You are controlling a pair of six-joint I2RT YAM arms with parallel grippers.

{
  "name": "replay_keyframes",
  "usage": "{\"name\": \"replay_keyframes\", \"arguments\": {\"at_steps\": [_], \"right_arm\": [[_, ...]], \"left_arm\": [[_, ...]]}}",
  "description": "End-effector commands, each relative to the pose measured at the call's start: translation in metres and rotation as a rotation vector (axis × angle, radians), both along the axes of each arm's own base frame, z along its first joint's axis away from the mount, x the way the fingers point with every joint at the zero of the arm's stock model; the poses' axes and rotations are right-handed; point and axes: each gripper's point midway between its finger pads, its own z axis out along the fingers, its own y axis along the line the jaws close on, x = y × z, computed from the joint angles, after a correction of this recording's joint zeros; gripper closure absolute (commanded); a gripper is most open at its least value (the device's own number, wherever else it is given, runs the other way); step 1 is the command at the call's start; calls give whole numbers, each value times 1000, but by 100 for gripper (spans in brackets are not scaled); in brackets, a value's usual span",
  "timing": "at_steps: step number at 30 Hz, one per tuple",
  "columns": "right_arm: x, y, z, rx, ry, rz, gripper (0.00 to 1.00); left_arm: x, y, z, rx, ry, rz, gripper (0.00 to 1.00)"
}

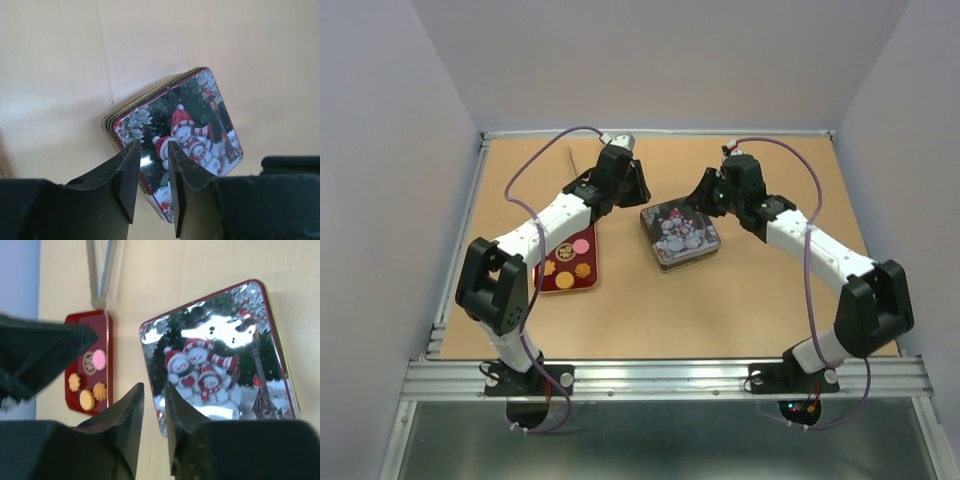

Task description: Pack the cookies

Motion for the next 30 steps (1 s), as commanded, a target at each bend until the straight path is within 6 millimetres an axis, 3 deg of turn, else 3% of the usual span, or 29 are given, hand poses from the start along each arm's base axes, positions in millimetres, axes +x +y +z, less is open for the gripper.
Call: {"name": "replay_keyframes", "arguments": {"at_steps": [1, 3, 5, 10, 20, 30], "right_arm": [[43, -10, 2, -50, -26, -42, 78], [57, -14, -10, -61, -2, -56, 86], [69, -20, -10, -59, -2, -63, 90], [82, -28, -41, -69, 64, -75, 94], [74, -32, -85, -94, 154, -67, 98], [71, -33, -96, -94, 168, -76, 99]], "left_arm": [[1, -2, 0, -14, -20, -13, 60], [2, -8, -5, -22, -8, -35, 60], [5, -14, -5, -30, -7, -45, 60], [6, -21, -16, -22, 13, -67, 60], [-6, -23, -62, 13, 95, -81, 61], [-11, -23, -90, 34, 152, -80, 61]]}}
